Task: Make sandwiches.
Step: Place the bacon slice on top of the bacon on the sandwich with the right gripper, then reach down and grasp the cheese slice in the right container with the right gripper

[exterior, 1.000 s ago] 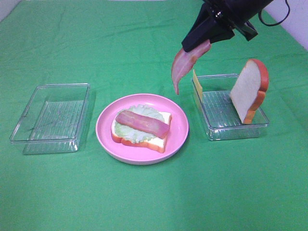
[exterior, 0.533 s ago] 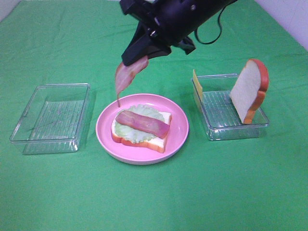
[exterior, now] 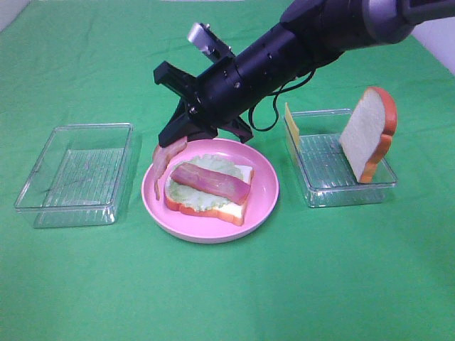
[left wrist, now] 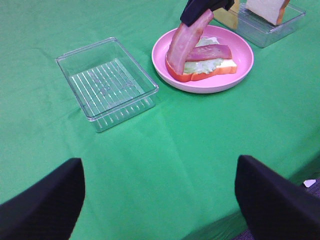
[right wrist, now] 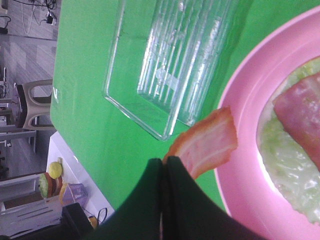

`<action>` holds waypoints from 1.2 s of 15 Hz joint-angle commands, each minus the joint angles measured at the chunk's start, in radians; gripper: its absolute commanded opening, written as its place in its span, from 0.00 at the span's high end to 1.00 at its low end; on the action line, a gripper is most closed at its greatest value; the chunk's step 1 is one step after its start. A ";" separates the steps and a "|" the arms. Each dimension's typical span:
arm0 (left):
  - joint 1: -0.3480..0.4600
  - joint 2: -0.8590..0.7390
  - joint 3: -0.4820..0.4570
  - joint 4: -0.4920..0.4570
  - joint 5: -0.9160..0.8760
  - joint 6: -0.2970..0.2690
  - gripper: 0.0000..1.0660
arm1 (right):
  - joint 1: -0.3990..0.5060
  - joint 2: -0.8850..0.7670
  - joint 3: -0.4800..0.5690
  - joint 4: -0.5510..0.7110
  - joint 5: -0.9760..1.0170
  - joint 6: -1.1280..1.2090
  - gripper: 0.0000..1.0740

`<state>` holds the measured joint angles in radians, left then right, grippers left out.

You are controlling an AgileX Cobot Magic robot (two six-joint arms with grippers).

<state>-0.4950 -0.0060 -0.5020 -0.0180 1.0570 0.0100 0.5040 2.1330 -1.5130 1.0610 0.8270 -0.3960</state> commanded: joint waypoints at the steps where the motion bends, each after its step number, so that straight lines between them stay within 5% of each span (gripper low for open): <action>1: -0.002 -0.022 0.003 -0.008 -0.011 -0.001 0.27 | -0.003 0.031 0.004 -0.036 0.000 0.026 1.00; 3: -0.002 -0.022 0.003 -0.008 -0.011 -0.001 0.27 | -0.003 0.039 0.004 -0.101 -0.032 0.071 0.92; 6: -0.002 -0.021 0.003 -0.008 -0.011 -0.001 0.27 | -0.003 0.030 0.004 -0.268 -0.080 0.163 0.55; 8: -0.002 -0.021 0.003 -0.008 -0.011 -0.001 0.27 | -0.003 0.016 0.004 -0.396 -0.086 0.211 0.43; 13: -0.002 -0.021 0.003 -0.008 -0.011 -0.001 0.27 | -0.003 -0.107 0.004 -0.706 -0.061 0.390 0.37; 18: -0.002 -0.021 0.003 -0.008 -0.011 -0.001 0.27 | -0.039 -0.250 0.004 -0.789 0.009 0.433 0.36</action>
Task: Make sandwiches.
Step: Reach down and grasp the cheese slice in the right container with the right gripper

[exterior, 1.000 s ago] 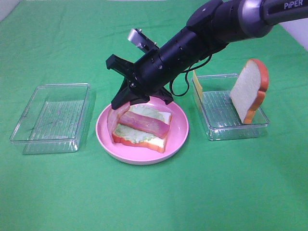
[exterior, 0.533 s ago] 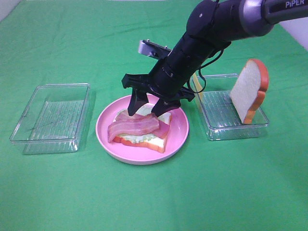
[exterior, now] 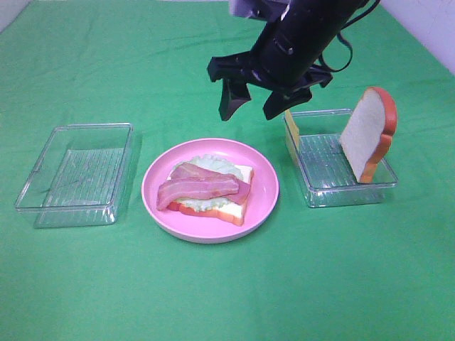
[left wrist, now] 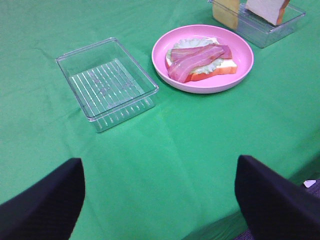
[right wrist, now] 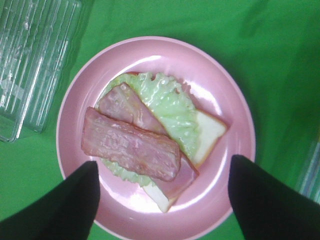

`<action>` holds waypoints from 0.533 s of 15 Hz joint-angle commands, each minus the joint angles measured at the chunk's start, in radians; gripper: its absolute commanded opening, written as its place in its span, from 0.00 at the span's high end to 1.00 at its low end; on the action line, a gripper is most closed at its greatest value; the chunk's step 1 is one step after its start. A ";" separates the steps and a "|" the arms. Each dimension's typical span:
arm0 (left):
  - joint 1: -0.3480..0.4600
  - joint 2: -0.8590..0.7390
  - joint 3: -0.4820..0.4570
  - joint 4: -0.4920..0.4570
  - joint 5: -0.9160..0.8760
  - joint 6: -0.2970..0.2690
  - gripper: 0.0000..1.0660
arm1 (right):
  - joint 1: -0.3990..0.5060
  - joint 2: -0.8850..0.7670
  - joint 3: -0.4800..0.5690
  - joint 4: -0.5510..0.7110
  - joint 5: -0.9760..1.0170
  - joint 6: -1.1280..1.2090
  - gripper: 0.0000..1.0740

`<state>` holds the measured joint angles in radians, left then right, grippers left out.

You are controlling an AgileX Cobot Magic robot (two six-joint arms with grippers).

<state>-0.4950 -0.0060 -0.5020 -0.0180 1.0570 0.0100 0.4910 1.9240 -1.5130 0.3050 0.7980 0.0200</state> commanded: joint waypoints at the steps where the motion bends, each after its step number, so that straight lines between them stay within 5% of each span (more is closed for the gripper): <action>1: -0.002 -0.021 0.003 -0.008 -0.011 -0.001 0.27 | -0.042 -0.055 -0.007 -0.044 0.062 0.026 0.36; 8: -0.002 -0.021 0.003 -0.008 -0.011 -0.001 0.27 | -0.109 0.079 -0.249 -0.098 0.241 0.039 0.37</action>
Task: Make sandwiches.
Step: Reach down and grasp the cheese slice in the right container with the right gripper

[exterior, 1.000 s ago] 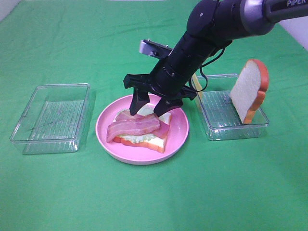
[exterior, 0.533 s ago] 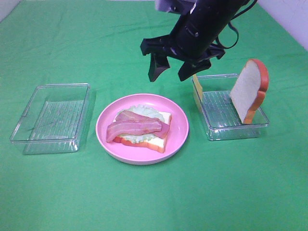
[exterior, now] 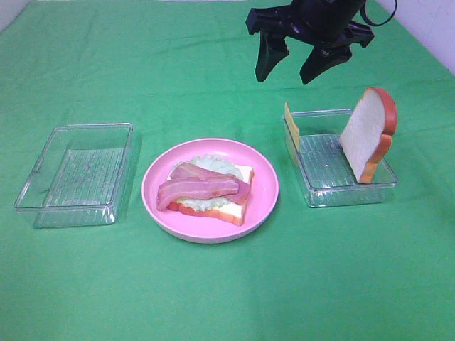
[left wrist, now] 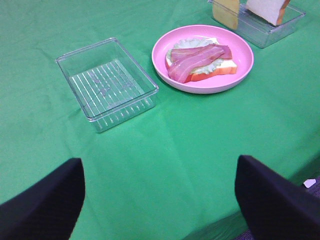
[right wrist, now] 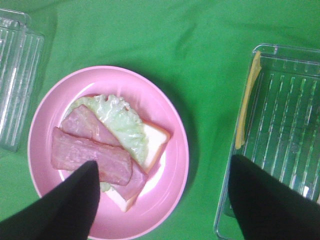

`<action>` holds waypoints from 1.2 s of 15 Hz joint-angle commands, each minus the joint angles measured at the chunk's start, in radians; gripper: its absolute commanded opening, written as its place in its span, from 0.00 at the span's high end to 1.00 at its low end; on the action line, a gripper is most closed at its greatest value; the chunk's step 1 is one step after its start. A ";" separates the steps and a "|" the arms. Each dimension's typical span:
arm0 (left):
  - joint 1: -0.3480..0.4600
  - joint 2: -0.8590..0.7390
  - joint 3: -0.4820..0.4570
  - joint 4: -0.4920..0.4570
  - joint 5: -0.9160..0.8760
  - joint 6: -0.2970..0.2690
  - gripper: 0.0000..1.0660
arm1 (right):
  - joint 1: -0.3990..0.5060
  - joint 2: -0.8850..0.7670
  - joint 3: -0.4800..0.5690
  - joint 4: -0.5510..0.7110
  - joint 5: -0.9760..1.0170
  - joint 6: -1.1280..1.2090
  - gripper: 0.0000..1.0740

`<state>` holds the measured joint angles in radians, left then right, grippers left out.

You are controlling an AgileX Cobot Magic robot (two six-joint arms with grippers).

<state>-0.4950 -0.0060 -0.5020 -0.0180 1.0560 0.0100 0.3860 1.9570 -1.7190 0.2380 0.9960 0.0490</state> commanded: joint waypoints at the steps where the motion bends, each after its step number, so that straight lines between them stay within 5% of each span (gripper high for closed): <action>1: -0.002 -0.021 0.003 -0.008 -0.010 -0.001 0.27 | -0.004 0.117 -0.100 -0.073 0.071 0.027 0.37; 8: -0.002 -0.021 0.003 -0.008 -0.010 -0.001 0.27 | -0.004 0.276 -0.131 -0.210 0.032 0.112 0.38; 12: -0.002 -0.021 0.003 -0.008 -0.010 -0.001 0.27 | -0.004 0.312 -0.131 -0.229 -0.025 0.120 0.53; 18: -0.002 -0.021 0.003 -0.008 -0.010 -0.001 0.27 | -0.004 0.317 -0.131 -0.254 -0.022 0.119 1.00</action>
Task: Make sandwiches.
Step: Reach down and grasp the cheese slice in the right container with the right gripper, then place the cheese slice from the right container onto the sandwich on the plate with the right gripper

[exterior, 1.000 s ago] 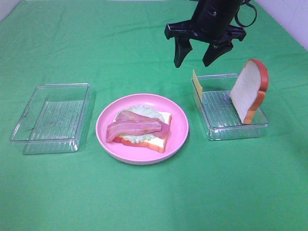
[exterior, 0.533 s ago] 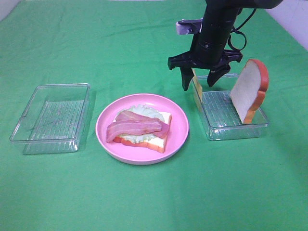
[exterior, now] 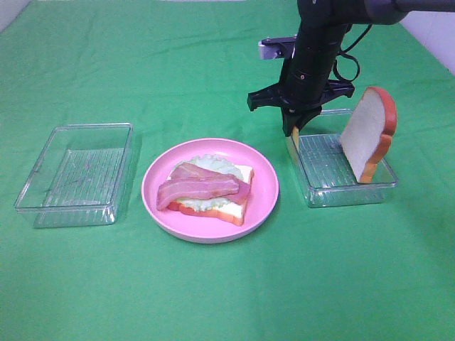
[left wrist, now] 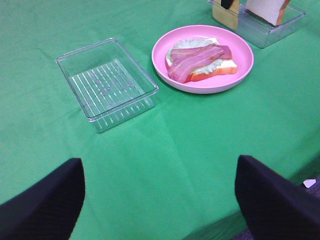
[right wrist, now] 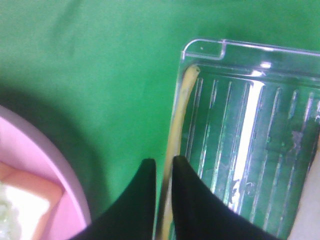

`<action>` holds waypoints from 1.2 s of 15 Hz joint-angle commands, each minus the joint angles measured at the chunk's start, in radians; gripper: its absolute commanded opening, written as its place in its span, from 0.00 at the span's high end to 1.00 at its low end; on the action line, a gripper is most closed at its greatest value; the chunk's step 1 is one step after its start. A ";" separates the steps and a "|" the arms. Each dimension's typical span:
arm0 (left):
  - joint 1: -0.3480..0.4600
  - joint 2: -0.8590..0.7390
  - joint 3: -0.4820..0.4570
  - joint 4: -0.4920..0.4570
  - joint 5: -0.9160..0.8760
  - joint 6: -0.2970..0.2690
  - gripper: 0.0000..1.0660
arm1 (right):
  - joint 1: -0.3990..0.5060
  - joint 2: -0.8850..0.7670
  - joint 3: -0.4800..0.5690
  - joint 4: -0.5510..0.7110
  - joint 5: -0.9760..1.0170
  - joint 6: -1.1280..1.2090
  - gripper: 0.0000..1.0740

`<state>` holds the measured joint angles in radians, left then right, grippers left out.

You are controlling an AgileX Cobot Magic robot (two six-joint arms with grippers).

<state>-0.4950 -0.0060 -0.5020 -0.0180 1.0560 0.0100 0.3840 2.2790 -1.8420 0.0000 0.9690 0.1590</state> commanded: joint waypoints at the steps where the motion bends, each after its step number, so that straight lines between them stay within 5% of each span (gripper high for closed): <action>1: -0.002 -0.021 0.003 -0.008 -0.010 -0.001 0.27 | -0.002 -0.010 -0.008 -0.015 0.006 0.009 1.00; 9: -0.002 -0.021 0.003 -0.008 -0.010 -0.001 0.27 | 0.002 -0.147 -0.008 0.067 0.035 -0.046 1.00; 11: -0.002 -0.021 0.003 -0.008 -0.010 -0.001 0.27 | 0.002 -0.171 -0.008 0.320 0.084 -0.223 1.00; 18: -0.002 -0.021 0.003 -0.008 -0.010 -0.001 0.27 | 0.050 -0.056 -0.002 0.789 0.175 -0.457 1.00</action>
<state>-0.4950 -0.0060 -0.5020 -0.0180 1.0560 0.0100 0.4140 2.1980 -1.8420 0.7480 1.1290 -0.2650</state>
